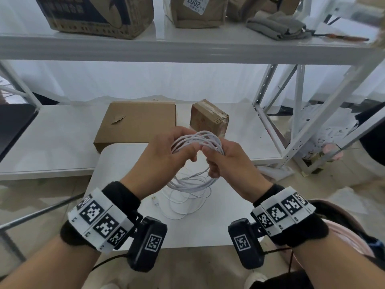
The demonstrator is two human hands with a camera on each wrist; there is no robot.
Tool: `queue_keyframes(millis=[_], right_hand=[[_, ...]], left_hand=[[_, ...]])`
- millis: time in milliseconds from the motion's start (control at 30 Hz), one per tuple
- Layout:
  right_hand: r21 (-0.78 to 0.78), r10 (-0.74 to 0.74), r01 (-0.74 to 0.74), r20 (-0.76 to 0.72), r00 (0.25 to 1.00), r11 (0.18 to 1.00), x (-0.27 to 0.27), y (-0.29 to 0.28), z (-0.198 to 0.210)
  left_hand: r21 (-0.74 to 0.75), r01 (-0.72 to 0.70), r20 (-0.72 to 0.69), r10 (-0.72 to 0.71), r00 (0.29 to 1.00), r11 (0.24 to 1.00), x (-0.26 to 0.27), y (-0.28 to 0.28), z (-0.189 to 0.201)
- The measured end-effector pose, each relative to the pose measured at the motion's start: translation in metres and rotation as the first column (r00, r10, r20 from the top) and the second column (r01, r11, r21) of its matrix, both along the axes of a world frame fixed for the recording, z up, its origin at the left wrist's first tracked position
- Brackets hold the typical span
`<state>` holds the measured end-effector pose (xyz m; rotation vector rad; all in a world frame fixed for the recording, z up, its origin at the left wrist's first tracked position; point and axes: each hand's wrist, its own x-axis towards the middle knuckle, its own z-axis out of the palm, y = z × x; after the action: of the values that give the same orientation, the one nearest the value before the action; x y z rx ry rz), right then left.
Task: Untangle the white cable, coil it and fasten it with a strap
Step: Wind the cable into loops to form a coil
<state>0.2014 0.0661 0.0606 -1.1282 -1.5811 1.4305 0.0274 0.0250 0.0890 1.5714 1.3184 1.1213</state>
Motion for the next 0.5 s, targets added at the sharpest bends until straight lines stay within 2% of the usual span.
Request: queue_keyframes(millis=[133,233,333,433,500], right_hand=[[0.115,-0.05,0.029,0.188,0.981,0.993,-0.002,-0.002,0.004],[0.201,-0.093,0.02,0.36,0.928,0.979,-0.001,0.0,0.001],[0.306,-0.149,0.006,0.447,0.882,0.952,0.001,0.002,-0.003],[0.281,-0.161,0.047,0.398,0.903,0.958,0.003,0.004,-0.002],[0.152,-0.105,0.073,0.219,0.97,0.986,0.005,0.004,-0.002]], left_hand=[[0.075,-0.029,0.038,0.026,0.999,0.997,0.01,-0.002,0.0],[0.107,-0.049,0.034,0.046,0.998,0.993,0.015,-0.001,-0.003],[0.128,-0.079,0.045,0.074,0.996,0.989,0.01,0.004,-0.004],[0.083,-0.073,0.221,0.053,0.974,0.994,0.004,0.008,-0.005],[0.021,-0.077,0.378,0.064,0.924,0.997,0.0,0.011,-0.007]])
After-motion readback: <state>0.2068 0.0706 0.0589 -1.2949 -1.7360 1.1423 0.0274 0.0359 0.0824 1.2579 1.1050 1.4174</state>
